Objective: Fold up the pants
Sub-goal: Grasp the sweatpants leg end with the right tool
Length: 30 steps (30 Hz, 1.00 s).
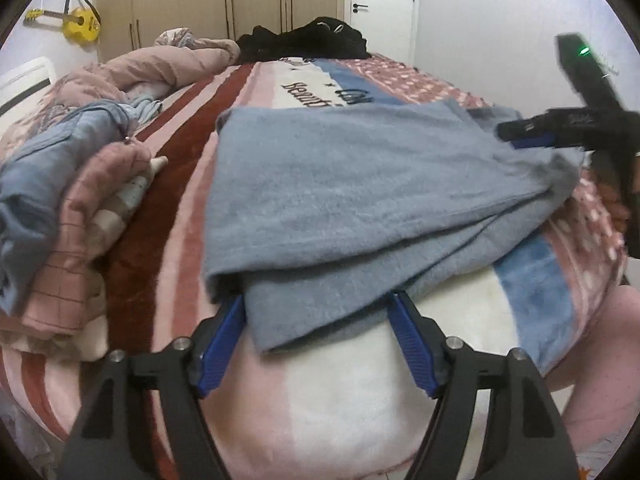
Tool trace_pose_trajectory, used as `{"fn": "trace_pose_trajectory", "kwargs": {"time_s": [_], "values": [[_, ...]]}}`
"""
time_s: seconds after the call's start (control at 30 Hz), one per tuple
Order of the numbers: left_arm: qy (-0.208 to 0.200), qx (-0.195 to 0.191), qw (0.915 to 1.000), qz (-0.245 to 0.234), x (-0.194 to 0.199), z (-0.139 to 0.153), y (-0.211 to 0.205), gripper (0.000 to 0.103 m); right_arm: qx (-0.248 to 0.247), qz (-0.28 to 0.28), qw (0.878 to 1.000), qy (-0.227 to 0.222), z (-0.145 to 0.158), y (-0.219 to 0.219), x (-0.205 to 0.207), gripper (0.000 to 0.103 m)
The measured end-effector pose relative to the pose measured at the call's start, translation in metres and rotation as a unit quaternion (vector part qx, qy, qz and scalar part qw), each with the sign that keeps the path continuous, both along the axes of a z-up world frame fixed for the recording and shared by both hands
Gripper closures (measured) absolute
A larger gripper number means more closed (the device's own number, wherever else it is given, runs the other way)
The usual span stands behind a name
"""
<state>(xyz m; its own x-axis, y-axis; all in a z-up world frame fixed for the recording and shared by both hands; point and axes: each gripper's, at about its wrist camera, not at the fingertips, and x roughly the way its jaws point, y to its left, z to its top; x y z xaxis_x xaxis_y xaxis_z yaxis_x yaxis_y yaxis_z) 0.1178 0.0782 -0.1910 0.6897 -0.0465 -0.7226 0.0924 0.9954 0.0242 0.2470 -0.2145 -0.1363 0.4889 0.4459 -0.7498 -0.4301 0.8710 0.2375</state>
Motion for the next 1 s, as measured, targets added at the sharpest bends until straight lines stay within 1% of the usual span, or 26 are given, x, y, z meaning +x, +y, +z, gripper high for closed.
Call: {"fn": "trace_pose_trajectory", "kwargs": {"time_s": [0.07, 0.1, 0.13, 0.17, 0.2, 0.23, 0.27, 0.3, 0.33, 0.4, 0.47, 0.57, 0.6, 0.63, 0.67, 0.7, 0.73, 0.77, 0.8, 0.87, 0.93, 1.0], "values": [[-0.008, 0.023, 0.9997, 0.010, 0.008, -0.004, -0.006, 0.033, -0.002, -0.002, 1.000, -0.007, 0.003, -0.004, -0.007, 0.037], [-0.010, 0.029, 0.9994, 0.014, 0.010, -0.006, -0.007, 0.033, 0.000, -0.004, 1.000, -0.008, 0.005, -0.007, -0.009, 0.037], [-0.010, 0.031, 0.9993, 0.017, 0.013, -0.006, -0.007, 0.037, 0.004, -0.007, 1.000, -0.009, 0.006, -0.011, -0.011, 0.037], [-0.013, 0.032, 0.9991, 0.024, 0.015, -0.005, -0.008, 0.042, 0.010, -0.010, 1.000, -0.009, 0.007, -0.014, -0.013, 0.037], [-0.016, 0.033, 0.9989, 0.028, 0.016, -0.004, -0.007, 0.062, 0.014, -0.012, 1.000, -0.010, 0.009, -0.018, -0.015, 0.037], [-0.019, 0.038, 0.9987, 0.029, 0.019, -0.002, -0.008, 0.077, 0.019, -0.017, 1.000, -0.013, 0.011, -0.023, -0.017, 0.037], [-0.020, 0.045, 0.9982, 0.032, 0.022, 0.000, -0.009, 0.080, 0.021, -0.022, 0.999, -0.016, 0.013, -0.027, -0.018, 0.037], [-0.024, 0.055, 0.9975, 0.037, 0.025, 0.002, -0.010, 0.085, 0.024, -0.032, 0.999, -0.021, 0.016, -0.035, -0.021, 0.037], [-0.027, 0.065, 0.9967, 0.040, 0.028, 0.003, -0.011, 0.087, 0.029, -0.043, 0.998, -0.025, 0.019, -0.043, -0.023, 0.037], [-0.032, 0.084, 0.9946, 0.051, 0.036, 0.003, -0.008, 0.087, 0.045, -0.063, 0.997, -0.029, 0.026, -0.063, -0.029, 0.037], [-0.032, 0.083, 0.9940, 0.063, 0.041, 0.003, -0.001, 0.087, 0.065, -0.086, 0.994, -0.024, 0.030, -0.088, -0.038, 0.037], [-0.031, 0.078, 0.9934, 0.078, 0.045, 0.005, 0.008, 0.086, 0.082, -0.119, 0.989, -0.014, 0.031, -0.124, -0.054, 0.036], [-0.028, 0.076, 0.9936, 0.079, 0.043, 0.006, 0.008, 0.083, 0.085, -0.137, 0.987, -0.008, 0.029, -0.140, -0.060, 0.034], [-0.023, 0.075, 0.9940, 0.076, 0.042, 0.007, 0.007, 0.079, 0.089, -0.154, 0.984, 0.002, 0.025, -0.154, -0.066, 0.028], [-0.015, 0.072, 0.9949, 0.068, 0.039, 0.009, 0.006, 0.076, 0.092, -0.162, 0.982, 0.009, 0.022, -0.162, -0.069, 0.025], [-0.012, 0.064, 0.9959, 0.062, 0.038, 0.011, 0.006, 0.064, 0.101, -0.172, 0.980, 0.020, 0.016, -0.173, -0.073, 0.021], [-0.010, 0.053, 0.9969, 0.058, 0.035, 0.013, 0.006, 0.050, 0.112, -0.180, 0.977, 0.033, 0.009, -0.183, -0.076, 0.021], [-0.011, 0.039, 0.9979, 0.051, 0.029, 0.017, 0.006, 0.045, 0.119, -0.184, 0.975, 0.041, 0.003, -0.189, -0.077, 0.021], [-0.015, 0.024, 0.9986, 0.046, 0.023, 0.022, 0.006, 0.042, 0.129, -0.191, 0.972, 0.050, -0.005, -0.195, -0.078, 0.021], [-0.019, 0.008, 0.9987, 0.046, 0.015, 0.032, 0.006, 0.042, 0.160, -0.199, 0.965, 0.062, -0.018, -0.204, -0.074, 0.019], [-0.028, -0.012, 0.9984, 0.047, 0.010, 0.041, 0.007, 0.042, 0.203, -0.199, 0.957, 0.054, -0.023, -0.209, -0.066, 0.013], [-0.039, -0.041, 0.9973, 0.046, 0.009, 0.052, 0.010, 0.041, 0.232, -0.203, 0.950, 0.043, -0.023, -0.212, -0.056, 0.011]]}}
